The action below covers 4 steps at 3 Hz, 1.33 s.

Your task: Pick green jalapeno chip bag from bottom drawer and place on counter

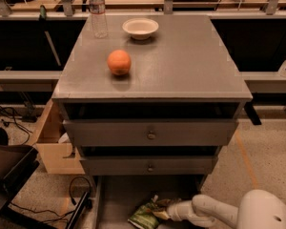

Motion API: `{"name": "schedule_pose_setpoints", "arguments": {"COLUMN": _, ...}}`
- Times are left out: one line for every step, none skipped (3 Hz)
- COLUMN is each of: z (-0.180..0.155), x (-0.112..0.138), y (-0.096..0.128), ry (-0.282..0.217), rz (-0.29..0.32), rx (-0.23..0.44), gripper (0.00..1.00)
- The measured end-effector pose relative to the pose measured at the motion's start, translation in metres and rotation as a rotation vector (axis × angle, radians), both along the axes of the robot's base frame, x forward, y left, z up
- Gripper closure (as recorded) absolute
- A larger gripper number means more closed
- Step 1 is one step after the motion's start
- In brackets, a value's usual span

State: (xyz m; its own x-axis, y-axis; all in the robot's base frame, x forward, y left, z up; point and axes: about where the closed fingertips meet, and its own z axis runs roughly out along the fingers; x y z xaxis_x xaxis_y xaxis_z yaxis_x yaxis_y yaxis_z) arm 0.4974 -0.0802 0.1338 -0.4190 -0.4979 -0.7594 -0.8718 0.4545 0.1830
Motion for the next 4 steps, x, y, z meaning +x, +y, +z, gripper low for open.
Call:
{"name": "schedule_pose_setpoints", "arguments": {"z": -0.001, "x": -0.001, "y": 0.002, "ry": 0.002, "rz": 0.002, "rx": 0.002, "gripper": 1.00}}
{"name": "schedule_pose_setpoints", "arguments": {"z": 0.017, "x": -0.003, "y": 0.006, "ry": 0.007, "rz": 0.045, "rx": 0.033, "gripper": 1.00}}
{"name": "schedule_pose_setpoints", "arguments": {"z": 0.068, "x": -0.012, "y": -0.001, "ry": 0.007, "rz": 0.103, "rx": 0.092, "gripper": 1.00}}
{"name": "schedule_pose_setpoints", "arguments": {"z": 0.153, "x": -0.004, "y": -0.037, "ry": 0.021, "rz": 0.093, "rx": 0.145, "gripper": 1.00}}
